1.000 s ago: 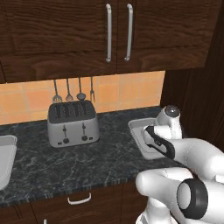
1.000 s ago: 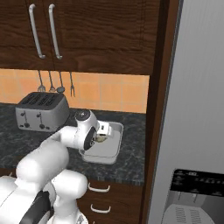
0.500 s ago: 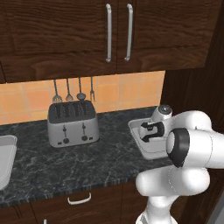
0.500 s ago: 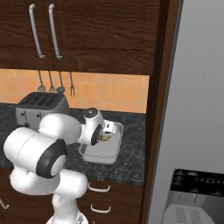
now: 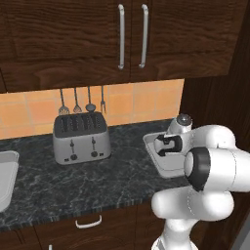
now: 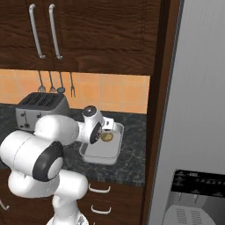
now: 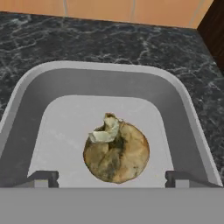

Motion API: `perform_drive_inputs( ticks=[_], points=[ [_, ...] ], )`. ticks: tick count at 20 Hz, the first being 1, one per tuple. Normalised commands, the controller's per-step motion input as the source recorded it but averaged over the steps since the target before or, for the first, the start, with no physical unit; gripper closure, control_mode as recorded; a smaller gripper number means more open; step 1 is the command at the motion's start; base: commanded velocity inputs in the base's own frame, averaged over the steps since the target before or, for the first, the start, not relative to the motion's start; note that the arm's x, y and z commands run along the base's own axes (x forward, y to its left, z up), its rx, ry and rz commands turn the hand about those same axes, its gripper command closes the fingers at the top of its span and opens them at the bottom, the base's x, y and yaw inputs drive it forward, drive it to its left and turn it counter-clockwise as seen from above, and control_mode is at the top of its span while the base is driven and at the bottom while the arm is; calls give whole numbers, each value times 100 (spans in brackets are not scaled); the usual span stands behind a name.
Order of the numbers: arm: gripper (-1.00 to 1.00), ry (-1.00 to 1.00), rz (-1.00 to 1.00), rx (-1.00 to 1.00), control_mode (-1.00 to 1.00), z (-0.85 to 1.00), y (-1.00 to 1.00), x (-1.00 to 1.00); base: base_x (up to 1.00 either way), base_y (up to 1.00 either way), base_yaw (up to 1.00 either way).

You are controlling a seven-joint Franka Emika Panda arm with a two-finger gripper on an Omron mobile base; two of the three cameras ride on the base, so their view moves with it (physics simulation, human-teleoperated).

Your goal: Place one onion and one chicken drumstick in each tupperware on the nearby counter, to pack two identical lunches.

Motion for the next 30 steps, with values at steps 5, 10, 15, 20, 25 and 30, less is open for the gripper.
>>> perform_drive_inputs(
  ticks=[5,10,15,20,25,30],
  points=[
    [-100,-16,0,-5,-100,74,24,-74,0,0,0],
    [-100,-19,2,-3,-100,64,21,-95,0,0,0],
    [-100,-5,7,-1,-100,29,32,-98,0,0,0],
    [-100,0,11,0,-100,2,38,-88,0,0,0],
    [-100,0,9,0,100,0,28,-72,-20,4,1],
    [-100,0,0,0,100,0,0,0,-100,2,2]
  ],
)
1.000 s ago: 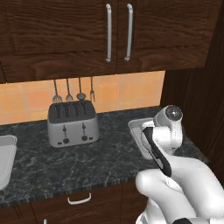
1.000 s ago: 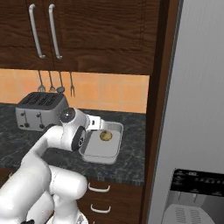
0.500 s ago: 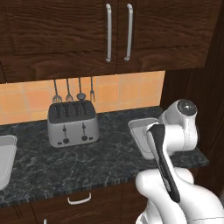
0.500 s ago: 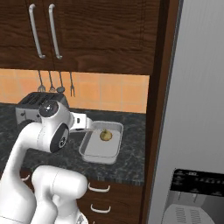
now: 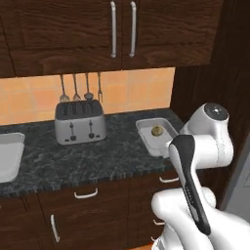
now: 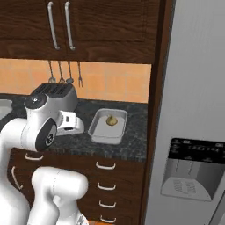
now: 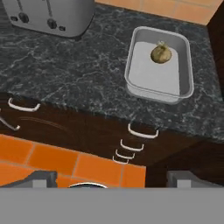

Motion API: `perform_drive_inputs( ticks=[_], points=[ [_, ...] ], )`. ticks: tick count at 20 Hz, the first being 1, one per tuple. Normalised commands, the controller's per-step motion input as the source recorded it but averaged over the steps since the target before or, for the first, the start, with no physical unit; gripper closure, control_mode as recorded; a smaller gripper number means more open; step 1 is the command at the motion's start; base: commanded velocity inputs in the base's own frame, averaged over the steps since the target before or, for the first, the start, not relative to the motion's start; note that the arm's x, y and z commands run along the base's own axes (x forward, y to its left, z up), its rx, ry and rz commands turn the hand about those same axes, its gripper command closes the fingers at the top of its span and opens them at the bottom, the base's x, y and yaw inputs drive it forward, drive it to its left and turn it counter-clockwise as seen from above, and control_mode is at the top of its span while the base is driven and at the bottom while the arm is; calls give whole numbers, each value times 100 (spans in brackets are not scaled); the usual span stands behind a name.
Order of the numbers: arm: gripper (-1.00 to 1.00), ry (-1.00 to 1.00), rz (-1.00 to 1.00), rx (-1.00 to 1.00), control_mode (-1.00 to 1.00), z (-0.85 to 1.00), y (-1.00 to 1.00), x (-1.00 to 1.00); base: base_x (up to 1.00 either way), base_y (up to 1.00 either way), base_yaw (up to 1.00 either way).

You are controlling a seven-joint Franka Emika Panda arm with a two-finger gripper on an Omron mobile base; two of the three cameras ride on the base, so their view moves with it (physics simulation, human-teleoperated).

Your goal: Place one onion and one chicken drumstick in each tupperware on the nearby counter, to pack two identical lunches.

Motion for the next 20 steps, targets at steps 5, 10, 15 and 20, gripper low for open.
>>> perform_drive_inputs(
  ticks=[5,10,15,20],
  points=[
    [-100,0,0,0,100,0,0,0,-95,-53,-20],
    [-100,0,0,0,100,0,0,0,-36,-96,-36],
    [-100,0,0,0,100,0,0,0,1,-99,-35],
    [-100,0,0,0,100,0,0,0,44,-86,-20]
  ],
)
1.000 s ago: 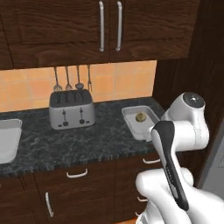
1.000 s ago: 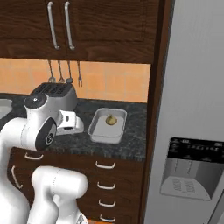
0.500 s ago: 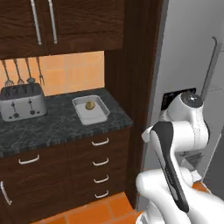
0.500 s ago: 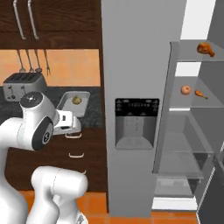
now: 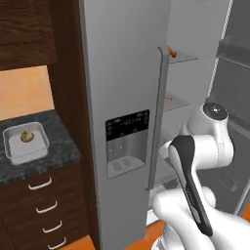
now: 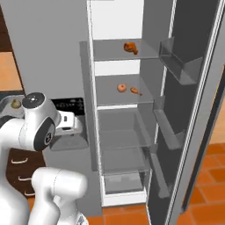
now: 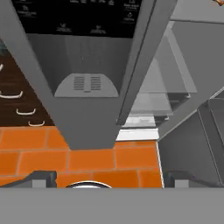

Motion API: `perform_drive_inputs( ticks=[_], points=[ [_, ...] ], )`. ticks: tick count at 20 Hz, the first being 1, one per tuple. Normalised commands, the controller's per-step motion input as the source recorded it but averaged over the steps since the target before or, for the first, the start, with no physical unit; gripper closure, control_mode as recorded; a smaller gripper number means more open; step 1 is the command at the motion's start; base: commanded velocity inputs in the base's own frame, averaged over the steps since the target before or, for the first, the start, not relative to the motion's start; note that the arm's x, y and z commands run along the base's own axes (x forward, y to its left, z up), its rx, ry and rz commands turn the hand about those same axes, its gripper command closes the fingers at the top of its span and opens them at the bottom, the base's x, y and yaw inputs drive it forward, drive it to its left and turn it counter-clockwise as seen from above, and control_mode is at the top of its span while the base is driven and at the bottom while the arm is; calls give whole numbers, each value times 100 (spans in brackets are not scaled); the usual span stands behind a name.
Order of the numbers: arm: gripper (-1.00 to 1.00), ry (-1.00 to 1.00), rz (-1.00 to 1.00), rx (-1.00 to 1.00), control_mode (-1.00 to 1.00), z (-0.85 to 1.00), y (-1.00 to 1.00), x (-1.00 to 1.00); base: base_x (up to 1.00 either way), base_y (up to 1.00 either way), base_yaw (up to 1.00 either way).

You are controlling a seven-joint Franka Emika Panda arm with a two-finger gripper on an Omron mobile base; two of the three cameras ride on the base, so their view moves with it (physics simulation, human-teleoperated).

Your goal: Place one onion and one chicken drumstick in each tupperware on the nearby counter, to pack two identical lunches.

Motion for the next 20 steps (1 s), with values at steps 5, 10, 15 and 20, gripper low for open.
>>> perform_drive_inputs(
  ticks=[5,10,15,20],
  points=[
    [-100,0,0,0,100,0,0,0,83,-53,-7],
    [-100,0,0,0,100,0,0,0,97,-12,-3],
    [-100,0,0,0,100,0,0,0,76,-27,0],
    [-100,0,0,0,100,0,0,0,62,-47,0]
  ],
)
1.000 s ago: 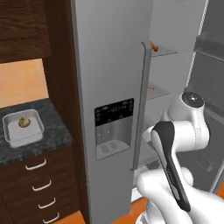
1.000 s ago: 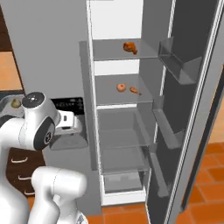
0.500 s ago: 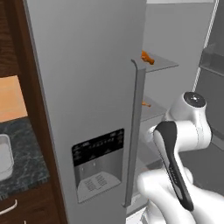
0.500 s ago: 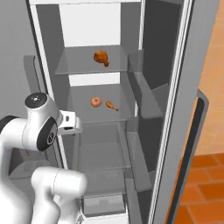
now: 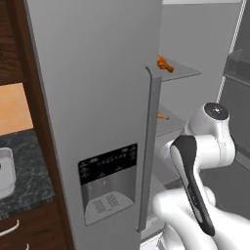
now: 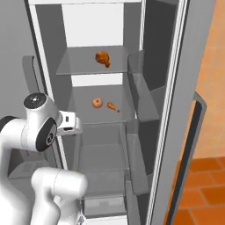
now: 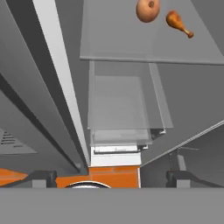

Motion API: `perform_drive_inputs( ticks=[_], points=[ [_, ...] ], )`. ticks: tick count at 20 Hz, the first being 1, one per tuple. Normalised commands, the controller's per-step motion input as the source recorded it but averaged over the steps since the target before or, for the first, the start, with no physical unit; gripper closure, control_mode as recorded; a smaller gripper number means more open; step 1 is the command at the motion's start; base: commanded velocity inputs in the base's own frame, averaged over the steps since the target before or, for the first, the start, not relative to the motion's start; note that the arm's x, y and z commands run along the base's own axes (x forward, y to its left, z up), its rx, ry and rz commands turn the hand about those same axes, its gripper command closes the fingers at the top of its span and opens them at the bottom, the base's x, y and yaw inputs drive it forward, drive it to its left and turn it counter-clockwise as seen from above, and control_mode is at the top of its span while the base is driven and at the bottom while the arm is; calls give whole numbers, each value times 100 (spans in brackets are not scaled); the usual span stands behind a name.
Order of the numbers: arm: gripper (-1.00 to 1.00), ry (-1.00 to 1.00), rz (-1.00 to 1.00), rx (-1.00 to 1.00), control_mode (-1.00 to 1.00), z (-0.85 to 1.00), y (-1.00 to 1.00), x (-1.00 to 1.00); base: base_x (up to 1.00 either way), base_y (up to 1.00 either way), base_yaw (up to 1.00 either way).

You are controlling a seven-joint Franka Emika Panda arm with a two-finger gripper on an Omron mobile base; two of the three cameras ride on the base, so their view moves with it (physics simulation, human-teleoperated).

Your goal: Place one onion and one chicken drumstick in each tupperware on the nearby counter, to pack two identical lunches.

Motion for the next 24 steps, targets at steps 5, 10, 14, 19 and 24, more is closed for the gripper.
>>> perform_drive_inputs(
  ticks=[5,10,14,19,24],
  points=[
    [-100,0,0,0,100,0,0,0,36,-66,0],
    [-100,0,0,0,100,0,0,0,65,-14,0],
    [-100,2,0,0,-100,-7,0,72,22,0,0],
    [-100,0,0,0,-100,-10,-11,100,0,0,0],
    [-100,0,0,0,-100,-21,-18,100,0,0,0]
  ],
)
